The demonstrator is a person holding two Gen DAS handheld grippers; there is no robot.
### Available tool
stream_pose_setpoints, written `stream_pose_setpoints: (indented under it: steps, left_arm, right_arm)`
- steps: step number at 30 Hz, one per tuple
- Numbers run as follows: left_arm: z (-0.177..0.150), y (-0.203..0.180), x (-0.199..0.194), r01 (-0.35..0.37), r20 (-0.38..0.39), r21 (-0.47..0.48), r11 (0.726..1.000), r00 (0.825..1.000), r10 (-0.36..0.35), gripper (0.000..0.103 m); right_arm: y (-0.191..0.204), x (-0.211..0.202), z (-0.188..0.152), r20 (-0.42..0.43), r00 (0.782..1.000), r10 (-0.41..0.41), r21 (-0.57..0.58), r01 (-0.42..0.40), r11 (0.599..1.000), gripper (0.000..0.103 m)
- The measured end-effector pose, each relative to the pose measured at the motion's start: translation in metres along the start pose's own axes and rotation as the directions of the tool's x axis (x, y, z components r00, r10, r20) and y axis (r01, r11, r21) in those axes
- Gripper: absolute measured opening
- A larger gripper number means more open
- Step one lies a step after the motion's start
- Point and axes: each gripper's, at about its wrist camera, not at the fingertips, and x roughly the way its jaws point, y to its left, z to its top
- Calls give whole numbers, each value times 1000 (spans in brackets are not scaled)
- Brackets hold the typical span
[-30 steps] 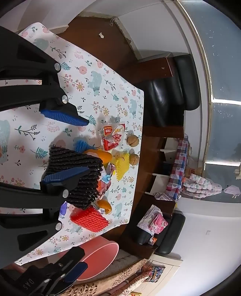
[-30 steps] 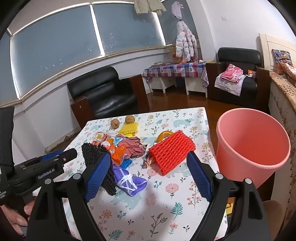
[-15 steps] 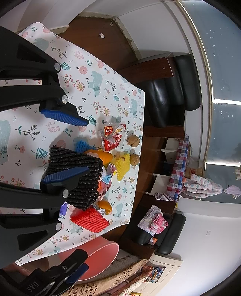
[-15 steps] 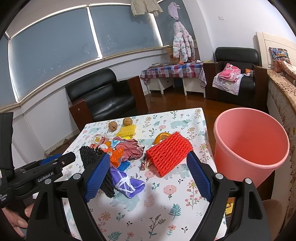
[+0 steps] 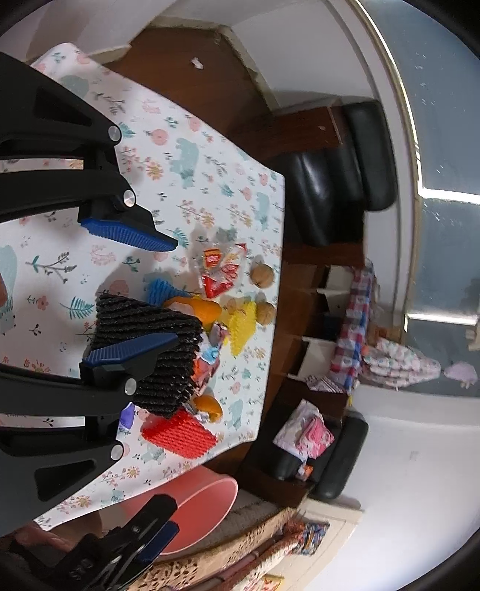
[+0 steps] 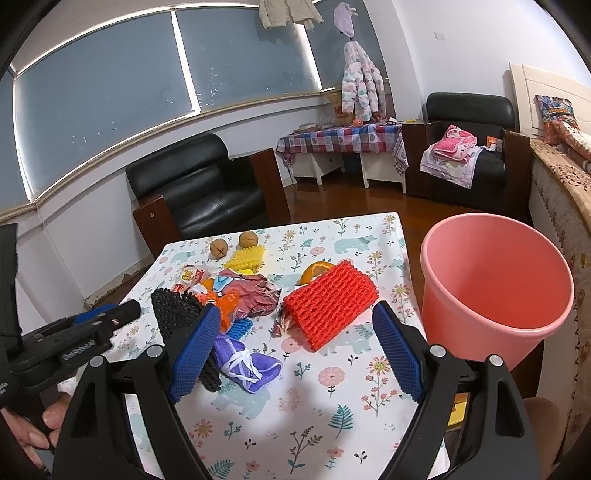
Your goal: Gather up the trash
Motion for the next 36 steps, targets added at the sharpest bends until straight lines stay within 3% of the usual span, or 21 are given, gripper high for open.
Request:
stream_pose_setpoints:
  steps: [6, 15, 31, 36]
  left_arm:
    - [-4, 6, -1, 76, -14, 54, 996, 997, -75, 46]
    - [-8, 10, 7, 196, -57, 55, 979, 980, -192, 46]
    - [-5, 7, 42, 209, -89, 90, 974, 975, -201, 47]
    - [-7, 2, 50, 245, -109, 101, 964, 966, -234, 47]
  right_arm:
    - [0, 7, -5, -23, 1000, 5, 17, -4, 1000, 85]
    - [2, 13, -8, -46, 999, 29, 11, -28, 1000, 84]
    - [-1, 28, -10, -93, 995, 23, 29, -21, 999, 84]
    - [-7, 31, -9, -102, 995, 9, 54, -4, 999, 84]
